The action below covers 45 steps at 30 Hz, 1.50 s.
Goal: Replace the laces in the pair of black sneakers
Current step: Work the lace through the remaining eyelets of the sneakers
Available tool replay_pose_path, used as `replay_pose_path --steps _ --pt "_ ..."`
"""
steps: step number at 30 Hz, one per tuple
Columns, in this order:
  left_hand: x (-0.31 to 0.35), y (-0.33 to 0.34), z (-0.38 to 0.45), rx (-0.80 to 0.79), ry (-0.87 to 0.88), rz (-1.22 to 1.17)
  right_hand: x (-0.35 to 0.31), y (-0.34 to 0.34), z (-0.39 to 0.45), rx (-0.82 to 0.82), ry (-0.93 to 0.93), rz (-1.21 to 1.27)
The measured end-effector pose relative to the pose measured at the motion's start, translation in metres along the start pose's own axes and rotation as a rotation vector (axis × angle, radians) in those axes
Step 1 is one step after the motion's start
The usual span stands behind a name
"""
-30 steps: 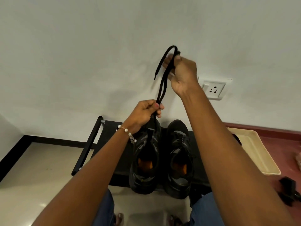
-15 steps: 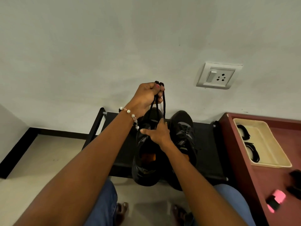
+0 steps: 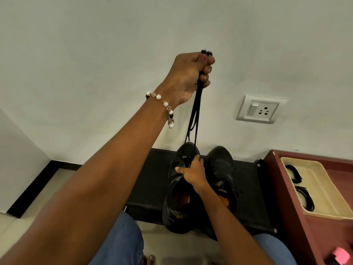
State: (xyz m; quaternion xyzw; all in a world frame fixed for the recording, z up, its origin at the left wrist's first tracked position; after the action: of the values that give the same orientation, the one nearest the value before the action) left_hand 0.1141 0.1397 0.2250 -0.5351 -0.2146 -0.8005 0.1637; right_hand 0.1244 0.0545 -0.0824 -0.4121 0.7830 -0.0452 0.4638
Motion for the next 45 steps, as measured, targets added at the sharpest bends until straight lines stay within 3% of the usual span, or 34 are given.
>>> replay_pose_path --steps 3,7,9,11,13,16,19,21,23,28,32,36,45 --pt "0.009 0.007 0.003 -0.037 0.016 0.05 -0.007 -0.003 -0.005 0.06 -0.044 -0.017" --pt "0.004 0.004 0.005 -0.02 0.002 0.019 -0.05 -0.033 -0.038 0.214 -0.3 0.186" --pt "0.004 0.003 0.006 -0.008 0.001 0.007 -0.074 -0.051 -0.055 0.118 -0.407 0.384" --pt "0.003 0.001 0.008 0.006 0.017 -0.016 -0.087 -0.058 -0.063 -0.083 -0.473 0.471" --pt "0.004 -0.005 0.011 0.057 0.056 -0.061 -0.083 -0.056 -0.06 -0.265 -0.472 0.443" --pt "-0.006 -0.029 0.015 0.157 0.11 -0.067 -0.066 -0.051 -0.044 -0.346 -0.404 0.403" --pt "-0.047 -0.059 0.005 0.139 0.026 0.357 -0.067 -0.054 -0.037 -0.3 -0.369 0.397" --pt "-0.087 -0.078 -0.02 0.048 -0.21 0.764 -0.069 -0.054 -0.035 -0.292 -0.333 0.437" --pt "-0.128 -0.088 -0.059 -0.098 -0.485 0.948 -0.07 -0.056 -0.03 -0.265 -0.304 0.47" --pt "-0.193 -0.063 -0.147 -0.312 -0.778 0.61 -0.073 -0.057 -0.025 -0.247 -0.246 0.552" --pt "-0.219 -0.055 -0.16 -0.139 -0.781 0.44 -0.074 -0.058 -0.026 -0.249 -0.175 0.627" --pt "-0.233 -0.065 -0.164 -0.042 -0.712 0.564 -0.078 -0.056 -0.028 -0.232 -0.154 0.627" --pt "-0.239 -0.062 -0.159 -0.092 -0.665 0.753 -0.125 -0.085 -0.055 -0.111 -0.265 0.65"
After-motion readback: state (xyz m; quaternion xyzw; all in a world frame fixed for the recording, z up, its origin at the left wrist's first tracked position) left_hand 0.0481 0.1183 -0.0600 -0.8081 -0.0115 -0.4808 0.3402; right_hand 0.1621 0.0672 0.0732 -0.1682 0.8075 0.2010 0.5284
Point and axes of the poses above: each hand's wrist, its own z-axis towards the middle knuckle, its own y-axis out of the palm, x = y × z, the point moved 7 cm from there along z, towards the middle knuckle, and after that the axes turned 14 degrees about y, right-handed, at the moved point
